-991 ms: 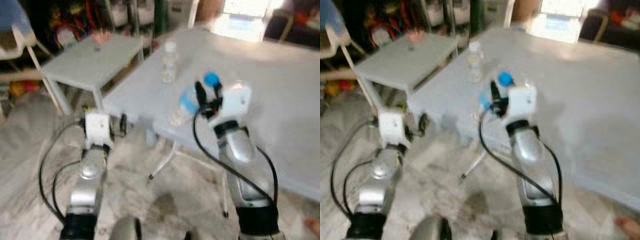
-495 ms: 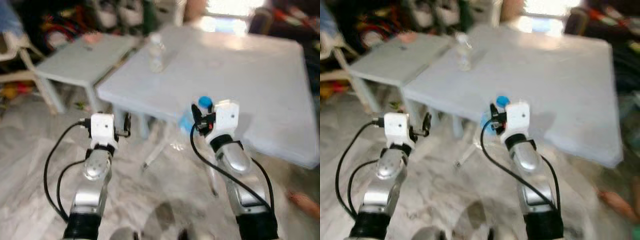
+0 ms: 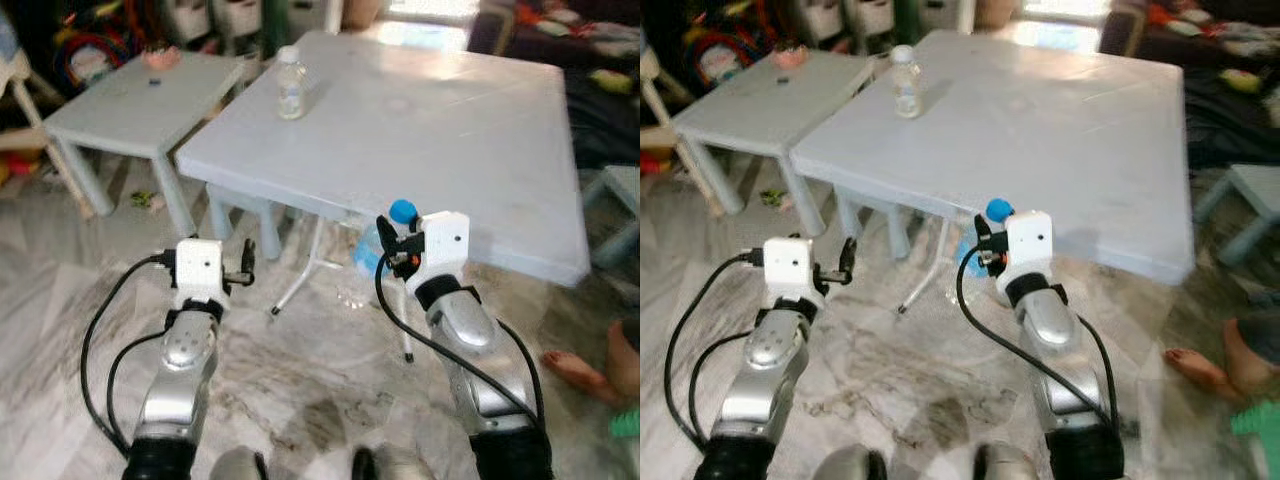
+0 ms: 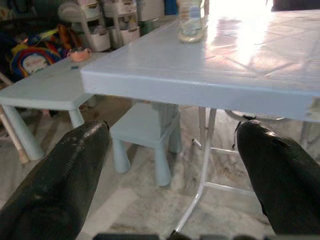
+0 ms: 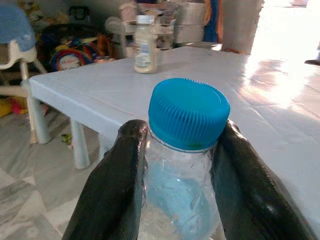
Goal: Restocking fridge
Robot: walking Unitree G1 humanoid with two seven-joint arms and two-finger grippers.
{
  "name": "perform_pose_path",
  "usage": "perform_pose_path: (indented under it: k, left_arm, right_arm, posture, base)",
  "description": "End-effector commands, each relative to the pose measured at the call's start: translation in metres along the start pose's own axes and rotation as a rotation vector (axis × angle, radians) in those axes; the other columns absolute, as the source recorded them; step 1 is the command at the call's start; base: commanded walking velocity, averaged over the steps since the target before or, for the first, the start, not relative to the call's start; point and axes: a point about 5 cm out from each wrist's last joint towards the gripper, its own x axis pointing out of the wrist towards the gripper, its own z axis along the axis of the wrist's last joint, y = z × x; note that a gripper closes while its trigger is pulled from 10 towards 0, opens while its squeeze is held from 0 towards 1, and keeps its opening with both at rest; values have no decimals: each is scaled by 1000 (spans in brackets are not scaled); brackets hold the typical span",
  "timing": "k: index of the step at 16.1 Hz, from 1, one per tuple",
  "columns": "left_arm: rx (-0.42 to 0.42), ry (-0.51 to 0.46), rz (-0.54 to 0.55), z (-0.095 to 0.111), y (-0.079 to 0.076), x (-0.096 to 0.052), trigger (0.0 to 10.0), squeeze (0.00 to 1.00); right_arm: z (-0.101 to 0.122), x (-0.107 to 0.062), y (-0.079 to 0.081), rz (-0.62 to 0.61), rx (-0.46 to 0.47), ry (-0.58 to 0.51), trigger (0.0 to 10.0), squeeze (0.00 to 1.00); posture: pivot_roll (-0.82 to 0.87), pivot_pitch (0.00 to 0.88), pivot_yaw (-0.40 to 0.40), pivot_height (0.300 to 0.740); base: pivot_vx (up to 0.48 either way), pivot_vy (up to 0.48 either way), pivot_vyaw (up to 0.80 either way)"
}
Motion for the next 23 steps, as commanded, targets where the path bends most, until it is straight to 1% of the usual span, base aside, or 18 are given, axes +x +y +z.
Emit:
perform_pose_path:
  k: [1, 23]
  left_arm:
    - [9, -15, 11, 3, 1, -1, 10000, 0]
    - [9, -15, 11, 3, 1, -1, 10000, 0]
  right_arm:
    - [7, 2, -1, -5, -8, -28, 10000, 0]
    - [7, 2, -1, -5, -8, -28, 10000, 0]
  posture:
    - [-79, 12, 14, 740]
    - [-79, 12, 14, 740]
  base:
    - [0, 0, 0]
    - [0, 0, 0]
